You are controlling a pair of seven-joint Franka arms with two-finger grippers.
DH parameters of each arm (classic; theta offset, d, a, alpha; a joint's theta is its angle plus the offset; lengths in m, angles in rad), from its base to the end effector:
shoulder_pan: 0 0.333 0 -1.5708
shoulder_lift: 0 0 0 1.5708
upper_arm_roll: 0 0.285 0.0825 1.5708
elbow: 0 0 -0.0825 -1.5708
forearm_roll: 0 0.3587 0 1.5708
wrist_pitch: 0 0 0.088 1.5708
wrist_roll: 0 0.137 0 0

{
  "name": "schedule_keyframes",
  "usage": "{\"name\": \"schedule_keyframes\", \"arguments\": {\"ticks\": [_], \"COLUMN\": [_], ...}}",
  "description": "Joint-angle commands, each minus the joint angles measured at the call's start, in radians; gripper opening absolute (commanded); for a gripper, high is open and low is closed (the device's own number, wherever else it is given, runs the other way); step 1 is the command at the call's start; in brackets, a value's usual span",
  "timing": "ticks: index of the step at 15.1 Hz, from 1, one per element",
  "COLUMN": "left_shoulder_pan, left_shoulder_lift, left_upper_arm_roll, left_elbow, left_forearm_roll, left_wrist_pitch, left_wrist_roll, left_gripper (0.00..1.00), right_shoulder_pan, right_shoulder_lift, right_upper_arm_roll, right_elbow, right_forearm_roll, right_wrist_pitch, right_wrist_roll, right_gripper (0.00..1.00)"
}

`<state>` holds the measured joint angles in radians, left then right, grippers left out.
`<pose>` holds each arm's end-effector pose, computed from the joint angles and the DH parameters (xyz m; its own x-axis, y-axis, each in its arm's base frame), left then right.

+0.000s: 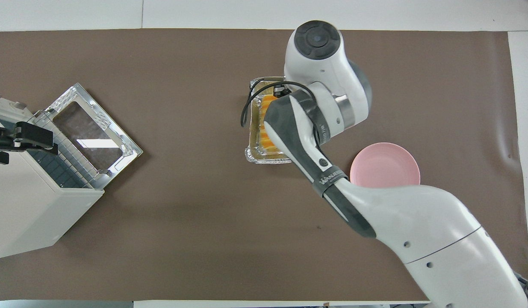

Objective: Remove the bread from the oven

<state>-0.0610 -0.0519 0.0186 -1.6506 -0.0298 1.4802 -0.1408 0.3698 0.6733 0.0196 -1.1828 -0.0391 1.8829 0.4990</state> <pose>0.4990 -0.0253 0.5480 0.9880 0.0957 -0.1213 0.0981 -0.9951 0.0139 0.6515 0.2595 0.3481 0.9941 -0.1021 0.0356 -0.1025 -0.9947 0.0094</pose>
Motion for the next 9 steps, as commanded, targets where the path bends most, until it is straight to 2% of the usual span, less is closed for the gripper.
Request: {"name": "schedule_keyframes", "arguments": {"ticks": [1,3,4,9], "left_shoulder_pan": [0.012,0.012,0.012,0.012], "left_shoulder_lift": [-0.025,-0.025,-0.025,-0.025], "left_upper_arm_roll": [-0.008,-0.008,-0.008,-0.008], "left_elbow": [-0.029,-0.028,-0.028,-0.029], "left_forearm_roll": [-0.007,-0.007,-0.007,-0.007], "left_wrist_pitch": [0.02,0.02,0.02,0.02], "left_wrist_roll": [0.003,0.003,0.003,0.003], "left_gripper": [1.0,1.0,1.0,1.0], "right_shoulder_pan": [-0.096,-0.193,-0.224,-0.316], "right_shoulder_lift": [0.014,0.022,0.023,0.034], "right_upper_arm_roll": [0.014,0.014,0.014,0.014], "right_elbow": [0.014,0.005,0.003,-0.093], "right_forearm_roll": [0.013,0.022,0.03,0.03], "right_wrist_pitch": [-0.004,0.013,0.059,0.223], "right_wrist_roll": [-0.162,-0.314,-0.368,-0.508], "right_gripper": [0.0,0.0,0.0,0.0]}}
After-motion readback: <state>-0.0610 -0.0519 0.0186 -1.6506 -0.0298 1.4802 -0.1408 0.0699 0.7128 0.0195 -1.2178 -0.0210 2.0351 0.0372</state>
